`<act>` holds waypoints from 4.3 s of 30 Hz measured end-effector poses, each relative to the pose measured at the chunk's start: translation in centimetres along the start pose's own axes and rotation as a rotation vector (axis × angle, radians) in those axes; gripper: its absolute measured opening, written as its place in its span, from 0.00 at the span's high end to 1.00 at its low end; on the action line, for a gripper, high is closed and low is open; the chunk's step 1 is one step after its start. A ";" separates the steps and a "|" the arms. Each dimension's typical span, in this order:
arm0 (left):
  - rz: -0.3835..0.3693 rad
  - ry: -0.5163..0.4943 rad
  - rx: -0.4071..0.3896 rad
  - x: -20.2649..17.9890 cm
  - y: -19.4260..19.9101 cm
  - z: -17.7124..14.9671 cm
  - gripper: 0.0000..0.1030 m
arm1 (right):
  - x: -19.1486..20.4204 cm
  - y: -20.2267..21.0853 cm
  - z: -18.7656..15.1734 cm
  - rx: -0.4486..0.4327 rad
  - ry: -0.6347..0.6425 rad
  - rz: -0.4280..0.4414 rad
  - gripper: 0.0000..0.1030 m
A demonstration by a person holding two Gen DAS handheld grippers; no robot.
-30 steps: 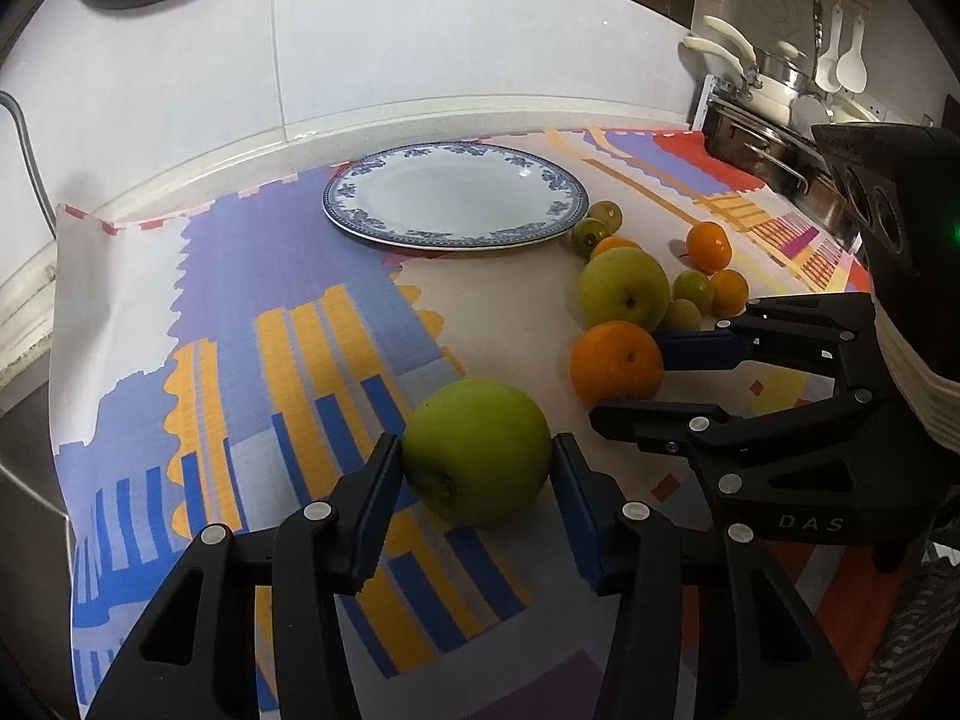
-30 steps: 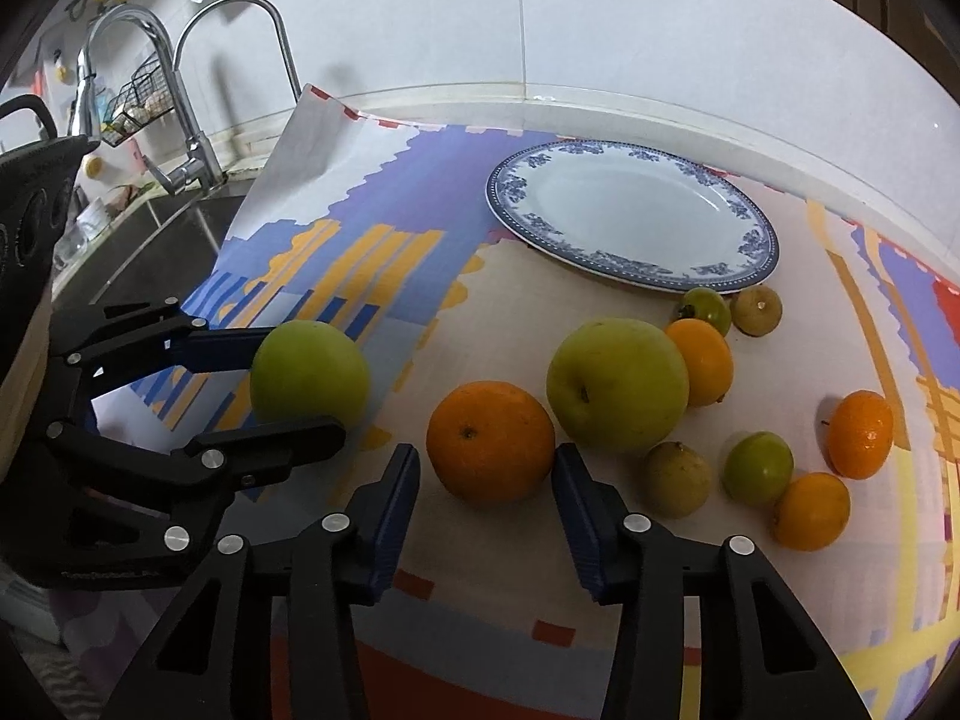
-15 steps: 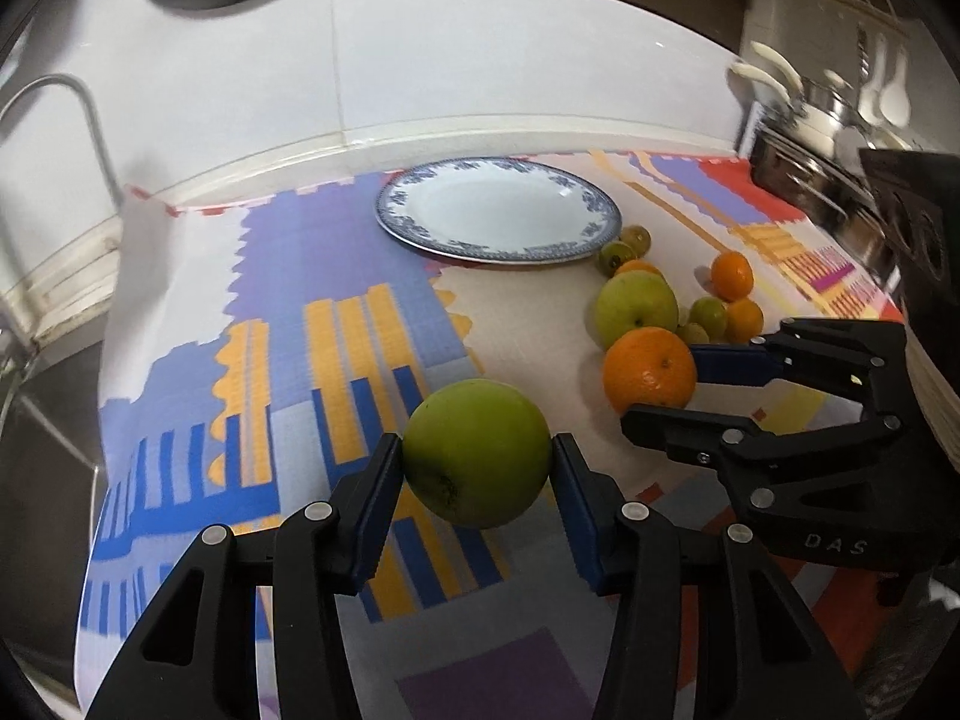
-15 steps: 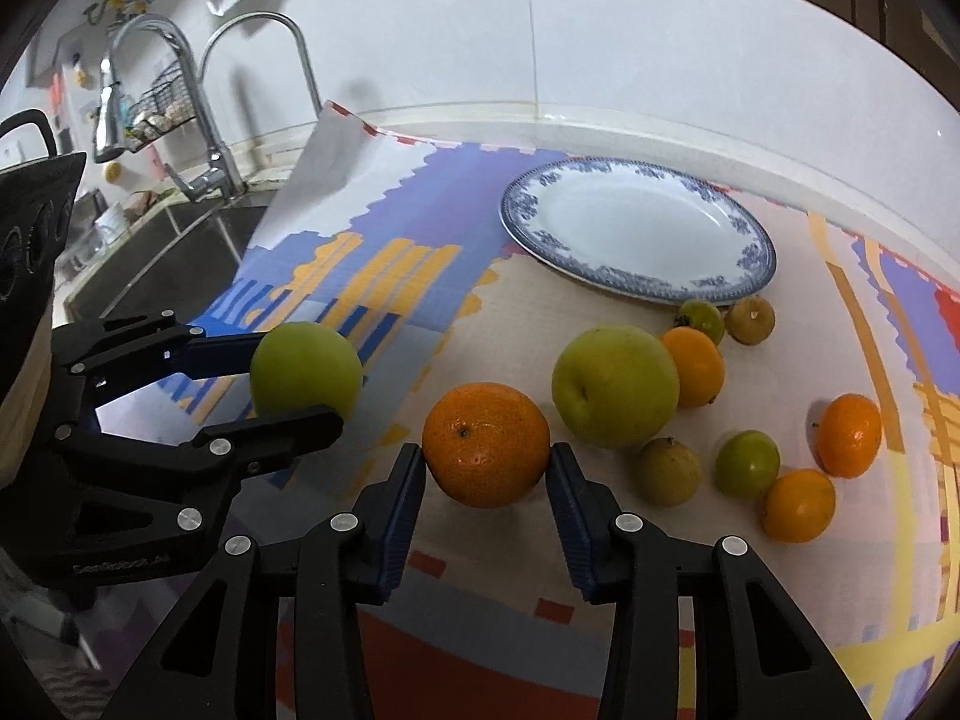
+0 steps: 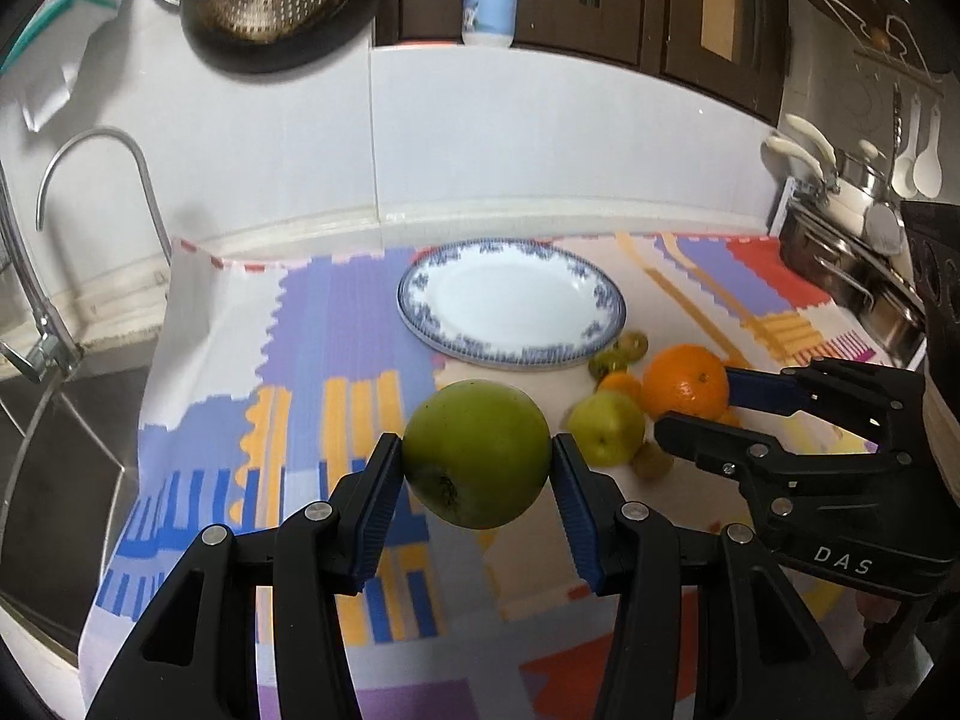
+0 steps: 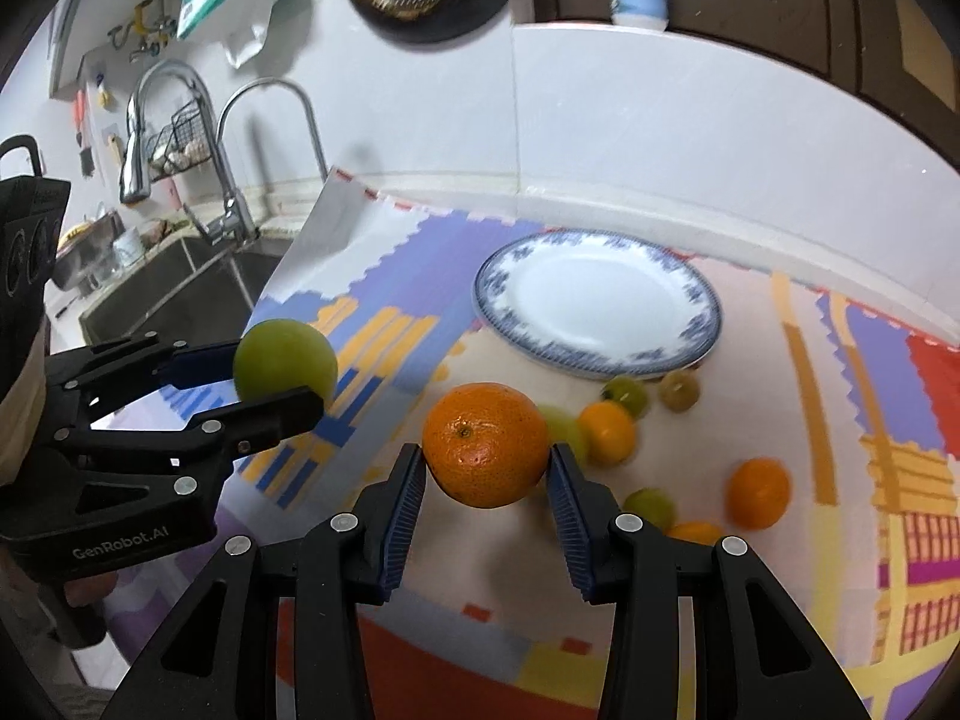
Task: Organize fruits
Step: 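Carry the green apple and orange over the plate with both grippers, then open both grippers to drop the apple and orange onto the plate, then move both open grippers back toward the remaining fruits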
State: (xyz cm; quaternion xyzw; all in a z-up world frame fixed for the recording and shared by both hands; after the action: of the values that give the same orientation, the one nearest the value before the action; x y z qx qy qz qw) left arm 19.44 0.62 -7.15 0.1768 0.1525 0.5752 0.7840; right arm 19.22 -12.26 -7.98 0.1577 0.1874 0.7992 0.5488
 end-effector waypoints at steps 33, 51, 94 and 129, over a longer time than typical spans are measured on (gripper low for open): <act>0.026 -0.041 -0.045 -0.4 -11.7 9.4 0.52 | -9.1 -7.5 9.7 -0.053 0.044 -0.038 0.58; 0.006 -0.041 0.097 1.5 -23.1 8.6 0.52 | -13.6 -18.5 8.7 0.131 0.036 -0.010 0.58; 0.049 -0.039 -0.112 -0.1 -12.6 12.0 0.13 | -13.1 -10.0 10.8 -0.048 -0.029 -0.128 0.38; -0.006 -0.132 -0.191 -4.2 0.5 6.2 0.03 | -7.7 5.6 4.9 -0.166 -0.071 -0.273 0.21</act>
State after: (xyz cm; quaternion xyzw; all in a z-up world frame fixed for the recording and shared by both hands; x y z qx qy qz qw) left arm 20.52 -3.92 -1.23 0.1386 0.0456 0.5719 0.8072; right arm 19.55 -20.65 -1.33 0.1132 0.1209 0.7240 0.6696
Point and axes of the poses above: each gripper's, at about its wrist camera, not at the fingertips, and y roughly against the way its jaws point, x to its left, z to its top, the point moved 5 cm from there along -y, roughly the way its jaws point, and after that the axes turned 14 degrees about -x, right-handed, at the moved point
